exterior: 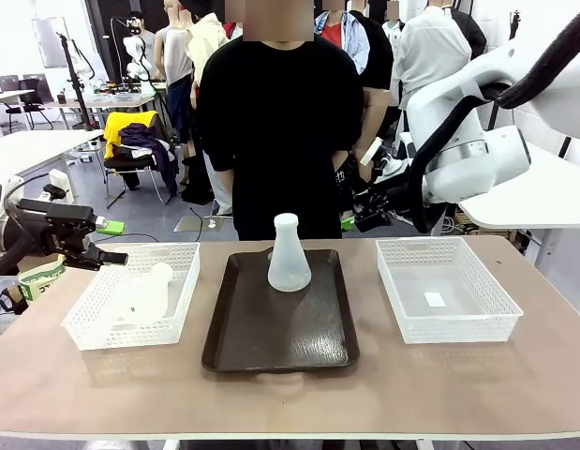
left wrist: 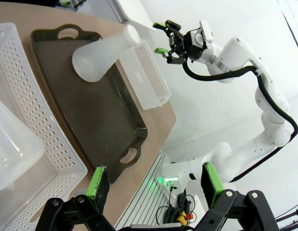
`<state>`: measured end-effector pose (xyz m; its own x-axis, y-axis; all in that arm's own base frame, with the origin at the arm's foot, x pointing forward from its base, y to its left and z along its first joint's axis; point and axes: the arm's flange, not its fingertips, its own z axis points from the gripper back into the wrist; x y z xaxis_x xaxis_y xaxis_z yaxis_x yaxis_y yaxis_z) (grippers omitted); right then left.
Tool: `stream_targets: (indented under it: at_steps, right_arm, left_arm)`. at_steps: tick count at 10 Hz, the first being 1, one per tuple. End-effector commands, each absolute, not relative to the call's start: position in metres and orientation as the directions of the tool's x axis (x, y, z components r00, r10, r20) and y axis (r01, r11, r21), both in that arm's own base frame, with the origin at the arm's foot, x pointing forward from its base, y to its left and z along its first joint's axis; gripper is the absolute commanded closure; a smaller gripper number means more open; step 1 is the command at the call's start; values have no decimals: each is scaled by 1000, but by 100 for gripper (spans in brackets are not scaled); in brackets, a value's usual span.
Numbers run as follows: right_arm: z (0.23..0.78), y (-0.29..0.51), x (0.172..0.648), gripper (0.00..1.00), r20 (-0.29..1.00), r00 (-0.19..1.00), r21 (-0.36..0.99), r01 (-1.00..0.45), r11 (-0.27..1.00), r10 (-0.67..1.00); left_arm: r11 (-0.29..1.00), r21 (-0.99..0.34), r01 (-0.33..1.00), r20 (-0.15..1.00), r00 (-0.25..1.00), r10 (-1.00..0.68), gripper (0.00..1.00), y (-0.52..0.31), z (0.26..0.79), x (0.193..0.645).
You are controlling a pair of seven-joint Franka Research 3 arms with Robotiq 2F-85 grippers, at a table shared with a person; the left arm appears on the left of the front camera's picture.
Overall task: Prepare the laboratory tools.
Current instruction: Pick up the Big flask that the person points to.
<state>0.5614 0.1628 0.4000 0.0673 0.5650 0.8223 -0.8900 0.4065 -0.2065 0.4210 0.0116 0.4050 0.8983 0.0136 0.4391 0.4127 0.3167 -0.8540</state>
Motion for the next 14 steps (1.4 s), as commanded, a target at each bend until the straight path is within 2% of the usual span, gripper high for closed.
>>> stream_targets:
  at_steps: [1,3,6,12,14]
  right_arm:
    - [402,153,549,0,811,169,-140,-874,465,561]
    - [397,139,540,0,788,251,-115,-837,535,562]
    - [389,118,534,0,778,307,-122,-783,610,549]
    - [388,97,517,0,791,322,-123,-748,652,519]
    - [387,101,528,0,783,304,-132,-772,622,543]
  left_arm:
    - [307,-854,419,445,895,17,0,12,406,420]
    - [307,-854,419,445,895,17,0,12,406,420]
    - [307,-854,419,445,895,17,0,12,406,420]
    - [307,-854,419,445,895,17,0,12,406,420]
    - [307,-854,419,445,895,17,0,12,406,420]
